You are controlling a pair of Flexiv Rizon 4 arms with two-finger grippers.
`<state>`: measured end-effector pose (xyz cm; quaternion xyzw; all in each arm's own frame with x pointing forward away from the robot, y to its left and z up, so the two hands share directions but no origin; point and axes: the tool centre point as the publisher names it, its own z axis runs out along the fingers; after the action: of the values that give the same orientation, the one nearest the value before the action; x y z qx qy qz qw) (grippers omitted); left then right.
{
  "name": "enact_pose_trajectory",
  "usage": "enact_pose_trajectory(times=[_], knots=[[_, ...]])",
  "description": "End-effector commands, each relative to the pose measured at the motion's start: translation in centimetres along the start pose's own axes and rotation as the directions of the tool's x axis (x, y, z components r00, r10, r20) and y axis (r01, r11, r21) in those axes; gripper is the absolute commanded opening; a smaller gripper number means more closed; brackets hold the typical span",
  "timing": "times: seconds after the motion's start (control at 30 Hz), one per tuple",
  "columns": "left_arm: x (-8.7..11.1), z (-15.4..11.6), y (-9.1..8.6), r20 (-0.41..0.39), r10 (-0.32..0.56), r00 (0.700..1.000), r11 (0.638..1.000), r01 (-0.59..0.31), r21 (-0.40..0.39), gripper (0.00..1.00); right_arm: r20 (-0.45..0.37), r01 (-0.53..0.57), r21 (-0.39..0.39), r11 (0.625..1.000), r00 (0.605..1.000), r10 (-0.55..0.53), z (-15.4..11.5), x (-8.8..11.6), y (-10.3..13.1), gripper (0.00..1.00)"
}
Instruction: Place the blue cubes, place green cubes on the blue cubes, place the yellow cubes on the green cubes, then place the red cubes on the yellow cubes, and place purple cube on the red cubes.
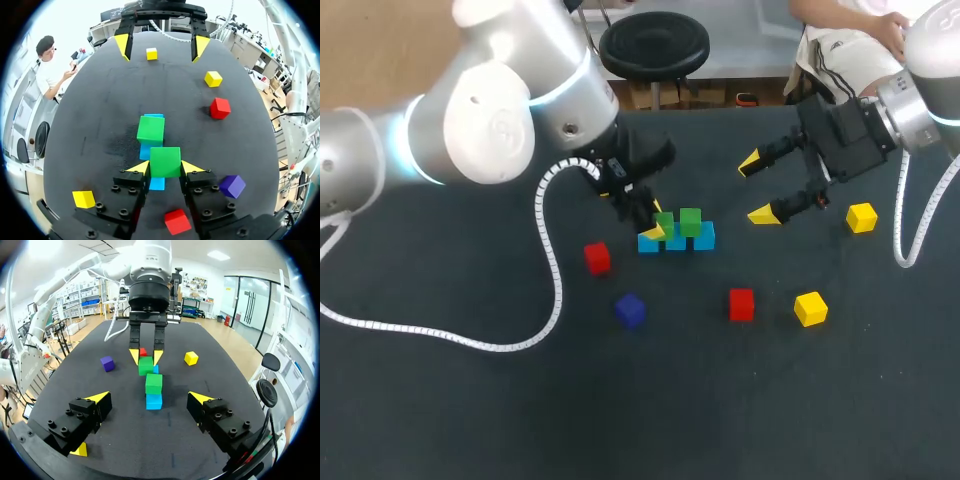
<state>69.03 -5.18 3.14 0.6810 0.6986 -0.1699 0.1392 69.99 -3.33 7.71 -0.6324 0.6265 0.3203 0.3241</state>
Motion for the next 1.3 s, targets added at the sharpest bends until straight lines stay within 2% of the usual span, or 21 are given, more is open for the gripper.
enact_pose_trajectory(times=[0.03, 0.37, 0.97, 1.3], knots=[[0.3, 0.4, 0.3, 0.006, -0.004, 1.0, 1.0, 0.004, 0.003, 0.0, 0.0, 0.001, 0.002, 1.0, 1.0, -0.001, 0.0, 0.0, 0.1, 1.0], [0.7, 0.5, 0.2, 0.01, -0.019, 1.0, 1.0, 0.019, 0.001, 0.0, 0.0, 0.001, 0.002, 1.0, 1.0, -0.001, 0.0, 0.0, 0.1, 1.0], [0.6, 0.4, 1.5, 0.01, -0.011, 1.0, 1.0, 0.011, -0.01, 0.0, 0.0, 0.001, 0.002, 1.0, 1.0, -0.001, 0.0, 0.0, 0.1, 1.0], [0.6, 0.9, 1.5, 0.014, -0.011, 1.0, 1.0, 0.011, -0.004, 0.0, 0.0, 0.001, 0.002, 1.0, 1.0, -0.001, 0.0, 0.0, 0.1, 1.0]])
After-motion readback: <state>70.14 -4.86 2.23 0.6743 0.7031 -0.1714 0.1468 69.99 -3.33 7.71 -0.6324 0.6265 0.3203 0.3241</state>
